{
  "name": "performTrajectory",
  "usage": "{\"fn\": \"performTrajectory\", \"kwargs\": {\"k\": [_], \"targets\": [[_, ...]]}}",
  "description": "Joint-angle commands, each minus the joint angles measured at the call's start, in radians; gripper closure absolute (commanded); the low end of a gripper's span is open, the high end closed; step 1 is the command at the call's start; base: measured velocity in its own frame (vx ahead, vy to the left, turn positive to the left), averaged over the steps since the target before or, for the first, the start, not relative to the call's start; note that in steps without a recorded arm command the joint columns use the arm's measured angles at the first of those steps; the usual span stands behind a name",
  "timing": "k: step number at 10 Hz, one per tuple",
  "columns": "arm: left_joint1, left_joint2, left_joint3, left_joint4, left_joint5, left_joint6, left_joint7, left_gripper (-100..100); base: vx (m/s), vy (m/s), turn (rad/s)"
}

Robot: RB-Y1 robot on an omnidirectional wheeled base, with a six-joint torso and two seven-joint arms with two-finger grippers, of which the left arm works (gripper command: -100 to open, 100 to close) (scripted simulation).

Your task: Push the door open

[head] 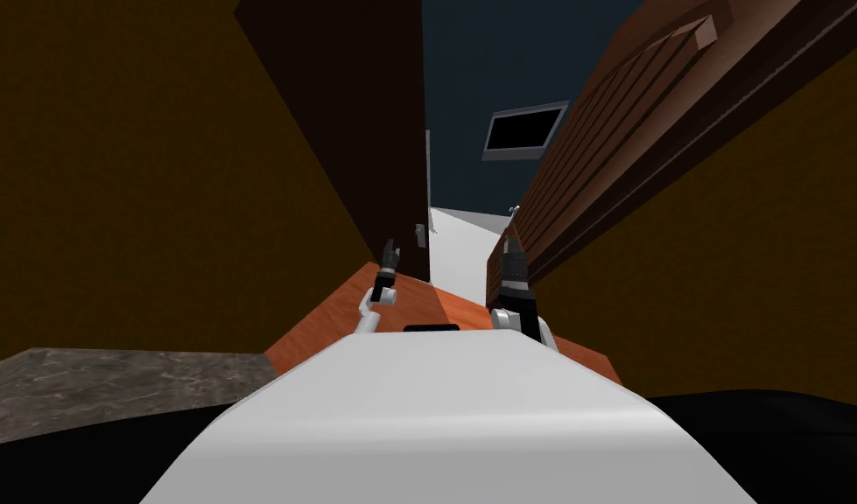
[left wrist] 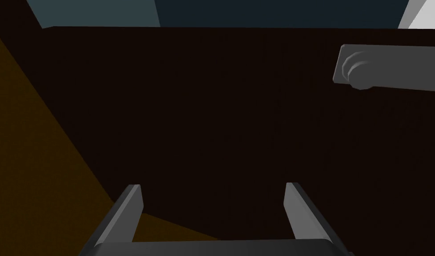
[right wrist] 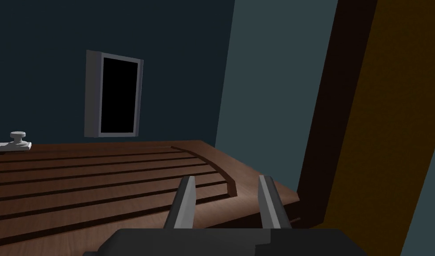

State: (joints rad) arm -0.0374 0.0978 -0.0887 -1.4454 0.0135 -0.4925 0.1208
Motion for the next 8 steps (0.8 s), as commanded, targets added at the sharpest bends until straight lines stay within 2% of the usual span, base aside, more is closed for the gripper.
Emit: {"fn": "performTrajectory", "kwargs": {"k": [1,2,3,4,5,7,8], "targets": [[-0.026,-0.002,-0.006,0.050,0.004,0.019,-0.005,-100,0.050,0.117,-0.172],[-0.045,-0.001,-0.008,0.082,0.007,0.025,-0.007,-100,0.045,0.128,-0.152],[-0.045,-0.001,-0.008,0.089,0.007,0.025,-0.007,-100,0.038,0.082,-0.058],[-0.062,0.000,-0.010,0.121,0.010,0.031,-0.008,-100,0.032,0.057,-0.088],[-0.062,0.000,-0.010,0.122,0.010,0.031,-0.008,-100,0.022,0.039,-0.060],[-0.098,0.002,-0.015,0.183,0.015,0.042,-0.011,-100,0.031,0.066,-0.134],[-0.098,0.002,-0.015,0.190,0.015,0.042,-0.011,-100,0.030,0.072,-0.056]]}}
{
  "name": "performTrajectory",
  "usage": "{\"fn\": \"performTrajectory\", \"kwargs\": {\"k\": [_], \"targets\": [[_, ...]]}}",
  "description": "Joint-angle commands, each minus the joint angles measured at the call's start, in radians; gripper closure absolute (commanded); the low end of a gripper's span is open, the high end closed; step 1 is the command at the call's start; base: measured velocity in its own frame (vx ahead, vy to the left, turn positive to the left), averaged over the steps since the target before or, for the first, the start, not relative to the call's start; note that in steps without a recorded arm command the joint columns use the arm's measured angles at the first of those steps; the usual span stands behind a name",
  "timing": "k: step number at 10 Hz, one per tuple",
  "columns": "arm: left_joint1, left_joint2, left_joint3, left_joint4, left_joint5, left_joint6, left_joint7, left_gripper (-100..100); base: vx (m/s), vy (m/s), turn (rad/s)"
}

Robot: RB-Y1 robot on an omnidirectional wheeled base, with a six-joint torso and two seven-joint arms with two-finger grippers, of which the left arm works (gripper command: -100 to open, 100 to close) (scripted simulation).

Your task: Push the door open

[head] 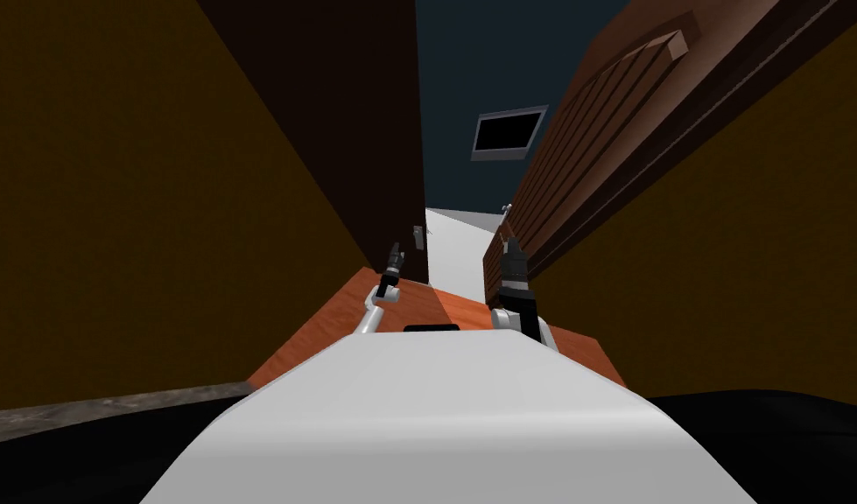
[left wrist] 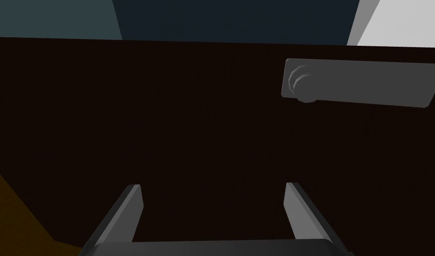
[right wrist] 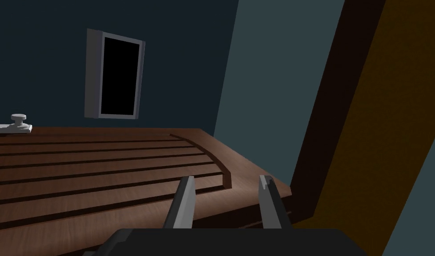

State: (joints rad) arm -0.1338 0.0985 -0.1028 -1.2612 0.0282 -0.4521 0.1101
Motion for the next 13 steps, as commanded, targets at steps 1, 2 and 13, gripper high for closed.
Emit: {"fn": "performTrajectory", "kwargs": {"k": [1,2,13], "targets": [[-0.018,0.002,-0.002,0.037,0.003,0.007,-0.001,-100,0.033,0.064,-0.094],[-0.035,0.002,-0.004,0.067,0.006,0.012,-0.003,-100,0.038,0.093,-0.148],[-0.171,0.003,-0.020,0.324,0.028,0.056,-0.013,-100,0.033,0.090,-0.113]]}}
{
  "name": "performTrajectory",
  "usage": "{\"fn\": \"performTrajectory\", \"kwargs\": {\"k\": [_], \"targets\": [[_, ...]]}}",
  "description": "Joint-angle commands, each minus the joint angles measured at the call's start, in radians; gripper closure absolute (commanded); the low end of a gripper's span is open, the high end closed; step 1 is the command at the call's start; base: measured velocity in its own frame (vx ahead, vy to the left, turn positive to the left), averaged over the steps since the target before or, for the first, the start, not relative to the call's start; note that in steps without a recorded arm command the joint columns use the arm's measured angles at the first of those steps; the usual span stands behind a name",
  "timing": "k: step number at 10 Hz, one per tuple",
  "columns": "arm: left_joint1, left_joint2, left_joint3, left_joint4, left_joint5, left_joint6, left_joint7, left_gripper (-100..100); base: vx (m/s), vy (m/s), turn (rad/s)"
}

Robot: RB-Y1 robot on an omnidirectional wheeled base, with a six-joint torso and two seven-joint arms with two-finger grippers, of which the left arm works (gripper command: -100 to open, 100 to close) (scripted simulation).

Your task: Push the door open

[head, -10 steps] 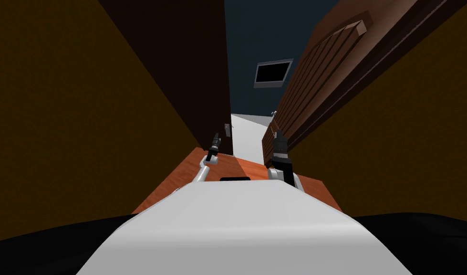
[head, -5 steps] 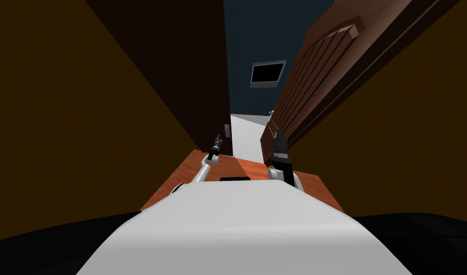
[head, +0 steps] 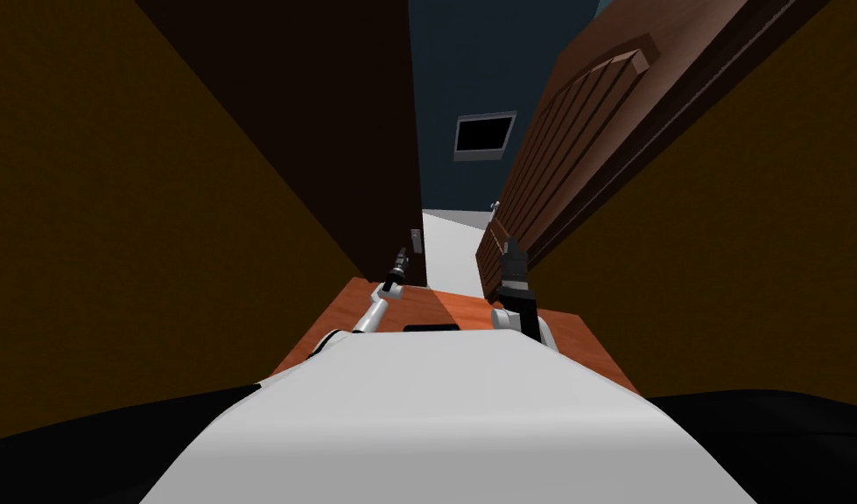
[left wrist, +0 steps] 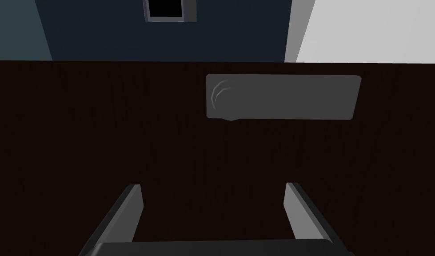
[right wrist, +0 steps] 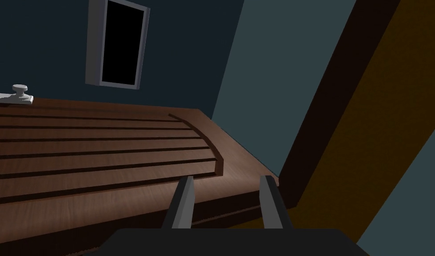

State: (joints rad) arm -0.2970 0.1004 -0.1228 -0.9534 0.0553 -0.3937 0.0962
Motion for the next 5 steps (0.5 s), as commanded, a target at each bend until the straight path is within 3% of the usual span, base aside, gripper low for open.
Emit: {"fn": "performTrajectory", "kwargs": {"k": [1,3,5], "targets": [[-0.015,0.001,-0.001,0.031,0.002,0.000,0.000,-100,0.015,0.058,-0.065],[-0.024,0.000,-0.001,0.049,0.003,-0.004,0.000,-100,0.020,0.049,-0.060],[-0.026,0.000,0.003,0.057,0.004,-0.008,-0.002,-100,0.160,-0.030,-0.022]]}}
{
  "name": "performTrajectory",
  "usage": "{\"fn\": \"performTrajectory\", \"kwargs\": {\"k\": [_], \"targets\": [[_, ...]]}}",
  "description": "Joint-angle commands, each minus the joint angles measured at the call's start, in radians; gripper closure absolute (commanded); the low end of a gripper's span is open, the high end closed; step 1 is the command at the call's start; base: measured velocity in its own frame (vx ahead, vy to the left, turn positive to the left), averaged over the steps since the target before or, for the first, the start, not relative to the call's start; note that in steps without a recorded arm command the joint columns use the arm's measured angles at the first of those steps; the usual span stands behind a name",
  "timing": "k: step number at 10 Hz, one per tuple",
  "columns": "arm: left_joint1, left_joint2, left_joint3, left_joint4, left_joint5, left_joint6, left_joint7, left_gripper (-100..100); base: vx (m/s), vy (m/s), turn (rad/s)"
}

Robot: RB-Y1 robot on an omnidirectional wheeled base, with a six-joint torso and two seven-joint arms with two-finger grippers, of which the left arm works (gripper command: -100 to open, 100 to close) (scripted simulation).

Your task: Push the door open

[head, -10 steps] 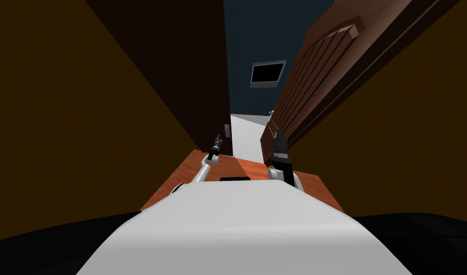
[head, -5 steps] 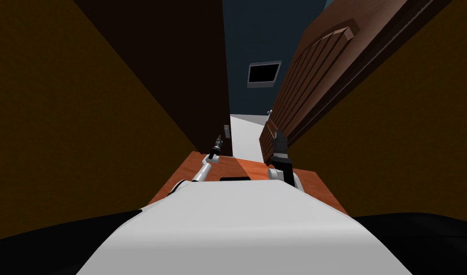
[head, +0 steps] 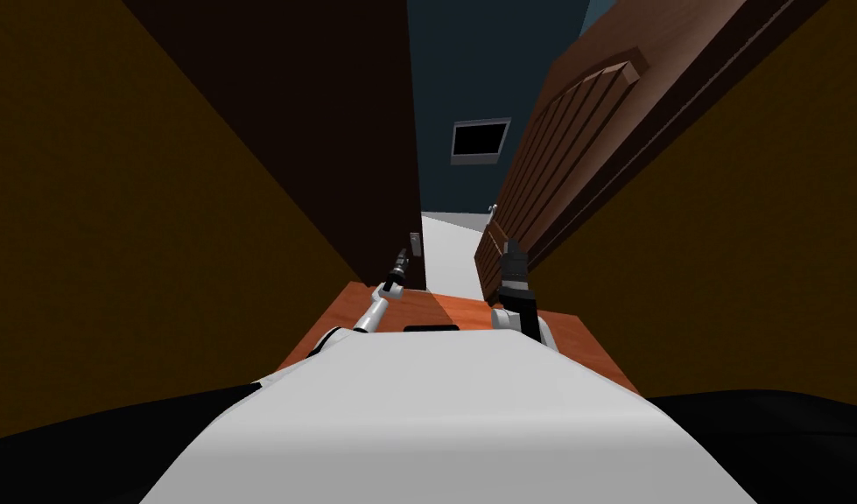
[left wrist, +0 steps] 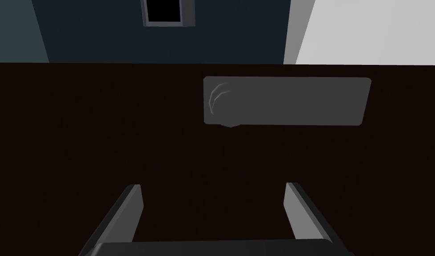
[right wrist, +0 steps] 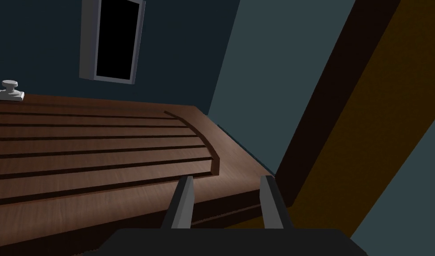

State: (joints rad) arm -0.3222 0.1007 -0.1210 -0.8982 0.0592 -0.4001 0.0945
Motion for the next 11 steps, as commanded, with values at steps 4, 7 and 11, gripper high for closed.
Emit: {"fn": "performTrajectory", "kwargs": {"k": [4,7,11], "targets": [[-0.001,0.000,0.012,0.014,0.001,-0.012,-0.005,-100,0.211,-0.039,-0.029],[-0.001,-0.002,0.020,0.022,0.002,-0.019,-0.008,-100,0.200,-0.038,-0.027],[0.000,-0.002,0.022,0.024,0.003,-0.021,-0.009,100,0.103,0.000,-0.009]]}}
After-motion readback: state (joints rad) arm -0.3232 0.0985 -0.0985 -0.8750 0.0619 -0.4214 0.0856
